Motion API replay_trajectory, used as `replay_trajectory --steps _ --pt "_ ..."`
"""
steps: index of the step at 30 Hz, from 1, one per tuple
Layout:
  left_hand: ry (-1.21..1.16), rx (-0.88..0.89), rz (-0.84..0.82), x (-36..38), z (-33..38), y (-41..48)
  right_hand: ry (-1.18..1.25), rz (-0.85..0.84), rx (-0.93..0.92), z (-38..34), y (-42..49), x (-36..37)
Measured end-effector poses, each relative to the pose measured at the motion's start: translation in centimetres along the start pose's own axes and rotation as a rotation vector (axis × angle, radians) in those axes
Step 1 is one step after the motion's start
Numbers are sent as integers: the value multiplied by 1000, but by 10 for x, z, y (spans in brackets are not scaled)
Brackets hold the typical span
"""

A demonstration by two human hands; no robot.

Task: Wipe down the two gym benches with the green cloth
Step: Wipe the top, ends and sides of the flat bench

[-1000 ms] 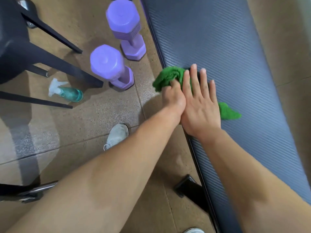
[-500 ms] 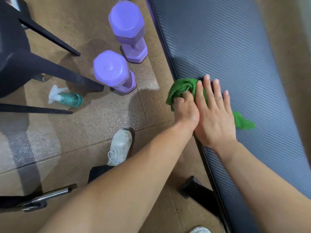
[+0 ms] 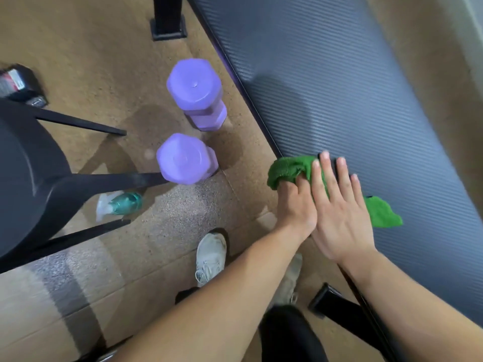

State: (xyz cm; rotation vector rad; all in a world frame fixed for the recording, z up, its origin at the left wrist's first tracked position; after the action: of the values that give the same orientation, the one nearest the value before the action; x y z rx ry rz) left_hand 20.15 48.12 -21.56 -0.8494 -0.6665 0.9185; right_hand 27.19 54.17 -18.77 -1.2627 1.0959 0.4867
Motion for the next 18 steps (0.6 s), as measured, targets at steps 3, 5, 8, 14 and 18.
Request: replay_trajectory --steps 3,5,8,14,18 --pt "238 117 172 -15 44 28 8 46 -27 -11 52 -22" --pt "387 202 231 -28 67 45 20 64 -23 -20 74 -34" --pt "310 217 277 -32 81 52 69 106 -24 -24 83 -38" --pt "111 92 281 -3 40 3 19 14 -98 1 20 -12" --pt "157 45 254 3 46 -1 -44 -15 -221 13 35 -22"
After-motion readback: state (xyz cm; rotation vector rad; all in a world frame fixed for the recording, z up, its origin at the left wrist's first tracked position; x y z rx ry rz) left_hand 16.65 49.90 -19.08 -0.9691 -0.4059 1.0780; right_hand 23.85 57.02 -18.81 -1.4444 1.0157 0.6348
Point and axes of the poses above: each hand's wrist, its own y-axis towards the middle knuckle, its own x-axis out of the palm, z = x × y, the point moved 3 cm from there along y, towards the middle knuckle, and after that the axes turned 9 degrees about -z, right-handed, at the moved point
